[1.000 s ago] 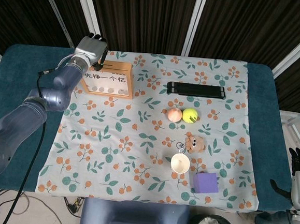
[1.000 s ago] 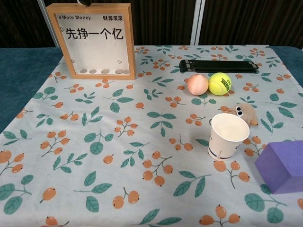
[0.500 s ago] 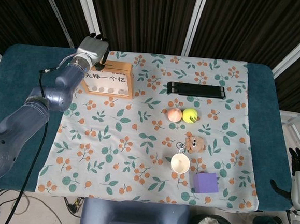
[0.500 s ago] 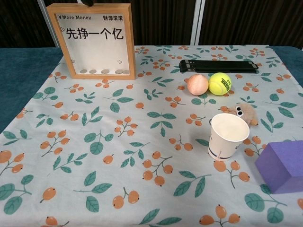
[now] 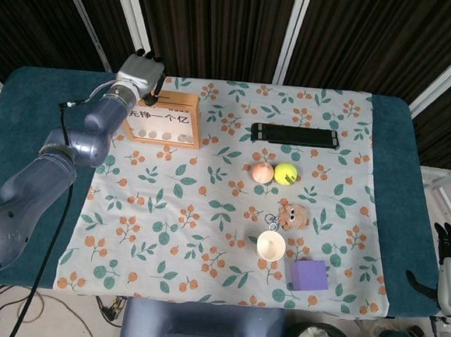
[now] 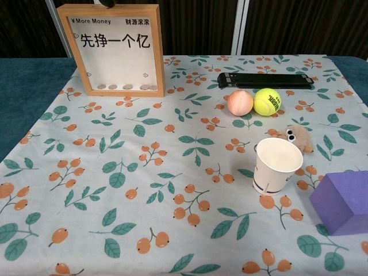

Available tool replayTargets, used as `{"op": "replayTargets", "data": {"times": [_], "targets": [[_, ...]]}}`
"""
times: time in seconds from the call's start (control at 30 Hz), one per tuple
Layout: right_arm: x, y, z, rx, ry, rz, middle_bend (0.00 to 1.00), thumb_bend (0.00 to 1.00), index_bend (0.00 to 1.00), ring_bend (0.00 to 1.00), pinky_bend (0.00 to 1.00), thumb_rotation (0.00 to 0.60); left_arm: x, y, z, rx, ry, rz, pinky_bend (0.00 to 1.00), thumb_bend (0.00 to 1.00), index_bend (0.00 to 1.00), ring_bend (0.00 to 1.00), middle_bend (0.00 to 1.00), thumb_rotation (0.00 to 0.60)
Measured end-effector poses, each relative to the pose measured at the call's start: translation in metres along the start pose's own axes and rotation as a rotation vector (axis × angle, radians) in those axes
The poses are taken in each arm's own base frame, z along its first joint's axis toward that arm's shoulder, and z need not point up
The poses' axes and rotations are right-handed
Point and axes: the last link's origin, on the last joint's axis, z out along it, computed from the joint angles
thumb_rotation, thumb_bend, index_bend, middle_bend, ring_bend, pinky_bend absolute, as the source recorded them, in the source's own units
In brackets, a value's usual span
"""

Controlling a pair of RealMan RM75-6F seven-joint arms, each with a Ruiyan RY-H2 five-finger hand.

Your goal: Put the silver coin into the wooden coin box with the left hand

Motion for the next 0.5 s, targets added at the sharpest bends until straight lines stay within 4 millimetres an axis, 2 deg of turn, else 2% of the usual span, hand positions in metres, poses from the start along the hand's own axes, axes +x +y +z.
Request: {"op": "replayTargets", "data": {"times": [0.5], "targets": [[-0.0001, 0.0001, 0.0, -0.002, -0.004, 0.002, 0.0, 0.26, 0.04, 0.0, 0.0, 0.6, 0.0005, 0.0001, -0.0003, -0.002, -0.012, 0.01, 0.0, 0.55, 0.57, 0.0, 0.09, 0.6]]}}
